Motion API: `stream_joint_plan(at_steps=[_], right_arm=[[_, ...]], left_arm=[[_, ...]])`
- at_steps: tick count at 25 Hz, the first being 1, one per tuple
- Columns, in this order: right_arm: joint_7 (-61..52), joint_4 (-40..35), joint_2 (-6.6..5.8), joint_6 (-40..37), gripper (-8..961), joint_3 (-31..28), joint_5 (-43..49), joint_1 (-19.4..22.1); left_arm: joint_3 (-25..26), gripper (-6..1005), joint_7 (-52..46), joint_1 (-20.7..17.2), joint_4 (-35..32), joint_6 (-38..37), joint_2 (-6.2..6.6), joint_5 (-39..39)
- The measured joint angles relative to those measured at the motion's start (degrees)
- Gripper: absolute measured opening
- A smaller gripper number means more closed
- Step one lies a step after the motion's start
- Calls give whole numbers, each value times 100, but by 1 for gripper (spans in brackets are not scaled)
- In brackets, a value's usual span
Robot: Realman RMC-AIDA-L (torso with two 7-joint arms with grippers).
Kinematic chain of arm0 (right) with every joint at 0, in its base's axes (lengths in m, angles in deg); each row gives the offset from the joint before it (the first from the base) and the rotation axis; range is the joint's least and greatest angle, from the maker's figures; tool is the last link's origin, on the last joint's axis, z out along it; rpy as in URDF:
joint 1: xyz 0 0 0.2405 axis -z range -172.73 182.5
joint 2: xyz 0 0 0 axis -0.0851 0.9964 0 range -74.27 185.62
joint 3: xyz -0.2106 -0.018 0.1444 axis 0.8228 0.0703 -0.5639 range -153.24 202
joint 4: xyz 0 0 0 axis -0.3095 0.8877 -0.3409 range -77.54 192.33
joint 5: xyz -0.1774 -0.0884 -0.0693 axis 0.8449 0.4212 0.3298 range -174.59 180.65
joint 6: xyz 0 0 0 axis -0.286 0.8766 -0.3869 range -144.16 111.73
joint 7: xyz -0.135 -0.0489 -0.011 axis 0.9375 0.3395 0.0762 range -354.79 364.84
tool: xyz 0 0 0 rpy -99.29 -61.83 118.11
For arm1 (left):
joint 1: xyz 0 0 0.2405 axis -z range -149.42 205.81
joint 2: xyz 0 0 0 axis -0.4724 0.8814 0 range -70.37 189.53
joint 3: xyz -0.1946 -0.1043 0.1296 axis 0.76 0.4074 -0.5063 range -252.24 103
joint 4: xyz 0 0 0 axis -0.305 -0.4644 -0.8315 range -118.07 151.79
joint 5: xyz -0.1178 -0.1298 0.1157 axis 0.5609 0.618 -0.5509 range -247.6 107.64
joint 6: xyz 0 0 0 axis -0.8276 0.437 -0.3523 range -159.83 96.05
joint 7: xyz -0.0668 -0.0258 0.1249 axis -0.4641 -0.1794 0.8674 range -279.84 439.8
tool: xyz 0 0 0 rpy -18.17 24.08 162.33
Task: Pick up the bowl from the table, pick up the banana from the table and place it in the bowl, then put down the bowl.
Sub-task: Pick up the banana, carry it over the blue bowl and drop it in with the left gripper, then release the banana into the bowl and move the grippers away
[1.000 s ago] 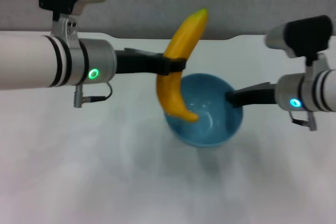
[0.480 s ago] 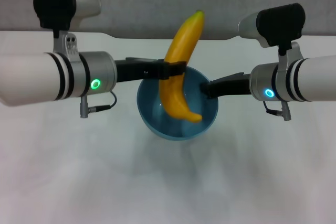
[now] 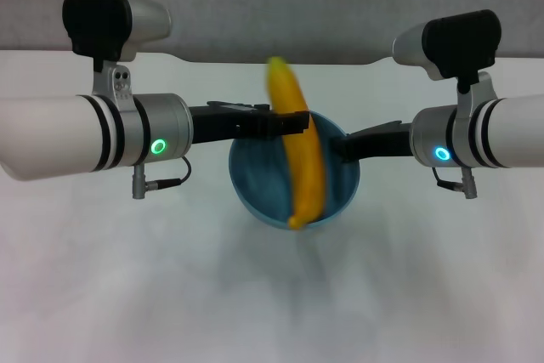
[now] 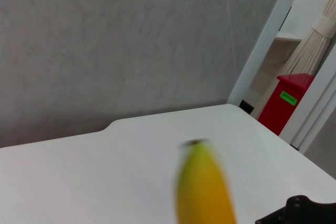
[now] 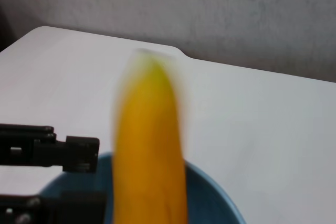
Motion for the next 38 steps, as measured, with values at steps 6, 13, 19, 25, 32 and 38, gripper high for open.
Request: stream_joint_plan(at_steps=[6, 13, 19, 25, 32, 38], right_arm=[[0, -137, -2, -8, 37, -11, 26, 17], [42, -273, -9, -1, 37, -183, 35, 82], [49, -322, -9, 22, 38, -374, 13, 104], [49, -860, -32, 93, 37, -799, 42, -247], [854, -2547, -53, 153, 37, -1738, 14, -1360], [1018, -2824, -16, 280, 38, -1794, -77, -1562]], left_arm=[[-2, 807, 58, -28, 53, 77, 15, 116], [385, 907, 403, -369, 444, 74, 53, 61], [860, 906, 596, -465, 257, 30, 52, -702], [913, 905, -263, -302, 93, 5, 24, -2614], [877, 905, -1052, -195, -23, -190, 17, -3653], [878, 906, -1097, -201, -43, -299, 18, -3683]])
